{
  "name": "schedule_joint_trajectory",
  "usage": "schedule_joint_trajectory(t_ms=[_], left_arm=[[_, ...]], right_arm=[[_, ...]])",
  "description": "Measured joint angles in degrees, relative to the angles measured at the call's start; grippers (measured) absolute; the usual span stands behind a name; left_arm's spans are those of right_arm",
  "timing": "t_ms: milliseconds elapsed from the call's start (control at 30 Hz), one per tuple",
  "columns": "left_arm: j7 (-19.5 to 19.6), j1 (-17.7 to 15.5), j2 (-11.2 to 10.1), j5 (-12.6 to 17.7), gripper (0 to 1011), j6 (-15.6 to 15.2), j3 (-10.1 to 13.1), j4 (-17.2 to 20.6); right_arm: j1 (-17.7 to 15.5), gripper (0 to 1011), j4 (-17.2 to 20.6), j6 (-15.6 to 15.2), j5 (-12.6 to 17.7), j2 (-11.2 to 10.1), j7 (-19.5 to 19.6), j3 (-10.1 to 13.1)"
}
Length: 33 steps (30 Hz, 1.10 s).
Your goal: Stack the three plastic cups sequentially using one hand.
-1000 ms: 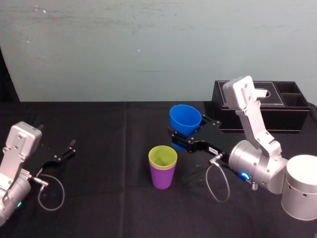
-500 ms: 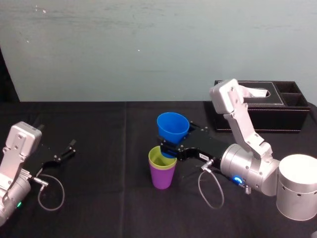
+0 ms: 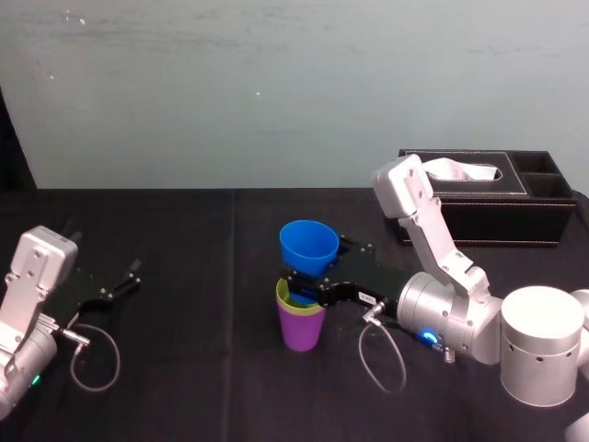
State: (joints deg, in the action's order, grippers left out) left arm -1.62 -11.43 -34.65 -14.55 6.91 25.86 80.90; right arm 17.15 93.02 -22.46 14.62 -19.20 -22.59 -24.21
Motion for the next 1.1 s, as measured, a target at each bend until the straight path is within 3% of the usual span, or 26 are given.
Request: schedule_joint_trajectory(t_ms=[600, 1100], left_arm=[[0.00, 0.00, 0.00, 0.00, 1000, 0.00, 0.00, 0.00], [0.00, 0.00, 0.00, 0.00, 1000, 0.00, 0.00, 0.00]], right_arm=[[1.28, 724, -2.99, 1.48, 1.05, 0.10, 0.57, -1.93], [1.70, 724, -4.68, 2.44, 0.04, 0.41, 1.22, -3.11]])
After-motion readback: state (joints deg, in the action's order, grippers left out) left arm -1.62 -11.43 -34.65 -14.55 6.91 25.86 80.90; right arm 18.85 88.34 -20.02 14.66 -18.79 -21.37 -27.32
